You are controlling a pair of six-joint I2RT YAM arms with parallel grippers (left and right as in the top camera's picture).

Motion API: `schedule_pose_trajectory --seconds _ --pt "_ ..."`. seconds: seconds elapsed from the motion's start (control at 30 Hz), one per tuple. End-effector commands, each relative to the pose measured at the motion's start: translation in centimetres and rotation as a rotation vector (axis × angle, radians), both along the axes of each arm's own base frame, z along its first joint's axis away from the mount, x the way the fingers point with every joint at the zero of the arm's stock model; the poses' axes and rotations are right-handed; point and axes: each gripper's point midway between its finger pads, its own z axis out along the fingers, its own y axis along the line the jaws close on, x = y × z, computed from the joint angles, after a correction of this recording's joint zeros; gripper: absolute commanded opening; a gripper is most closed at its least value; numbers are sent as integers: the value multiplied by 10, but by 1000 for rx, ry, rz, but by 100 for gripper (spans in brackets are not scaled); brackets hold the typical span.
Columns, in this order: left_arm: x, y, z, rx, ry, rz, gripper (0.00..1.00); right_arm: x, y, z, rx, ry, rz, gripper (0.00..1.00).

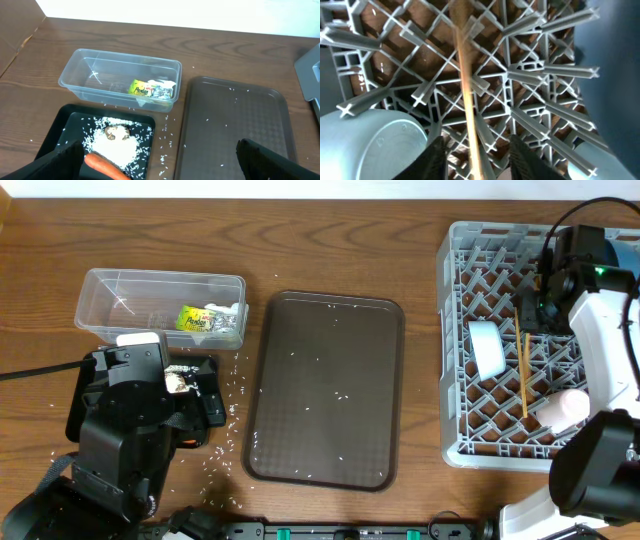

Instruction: Sort waste into correct bins and load items into the dishwasher rack

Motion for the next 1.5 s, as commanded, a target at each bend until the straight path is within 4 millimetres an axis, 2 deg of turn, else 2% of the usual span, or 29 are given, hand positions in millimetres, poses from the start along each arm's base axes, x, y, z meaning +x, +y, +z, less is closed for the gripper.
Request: schedule_pose_trajectory --seconds 0.0,0.07,0.13,0.27,0.3,0.33,0.37,0.5,0.67,0.73,0.8,0.93,1.17,1.27,1.37,1.47 --pt "0 3 4 0 -10 17 98 0 3 33 -21 -80 16 40" --pt "0 3 4 0 -10 17 98 -2 21 52 35 -136 54 41" --pt "0 3 4 0 -10 17 98 -6 48 72 129 -199 128 43" --pt "0 3 4 0 -10 17 98 -23 127 125 375 -347 340 54" --pt "0 3 4 0 -10 17 98 -31 152 143 446 -390 419 61" --pt "0 3 4 0 -10 17 98 -39 169 156 488 -419 477 74" --pt "0 3 4 0 -10 17 98 -48 184 167 516 -443 529 99" --pt "0 3 4 0 -10 17 98 -85 226 199 540 -508 684 99" --pt "0 3 4 0 -10 17 98 -124 259 223 588 -553 822 99" --pt "0 3 4 0 -10 17 98 -137 264 225 597 -545 848 99" --pt "0 3 4 0 -10 17 98 -139 258 227 560 -561 842 99" --pt "0 3 4 0 -10 17 98 -140 234 230 451 -597 766 99" --pt "0 3 4 0 -10 17 98 -166 191 242 274 -683 682 99" --pt "0 3 4 0 -10 17 98 -169 171 249 199 -768 617 99" --pt "0 3 4 0 -10 17 98 -168 159 255 161 -882 576 99" --pt "0 3 4 0 -10 17 98 -166 152 243 133 -960 551 99"
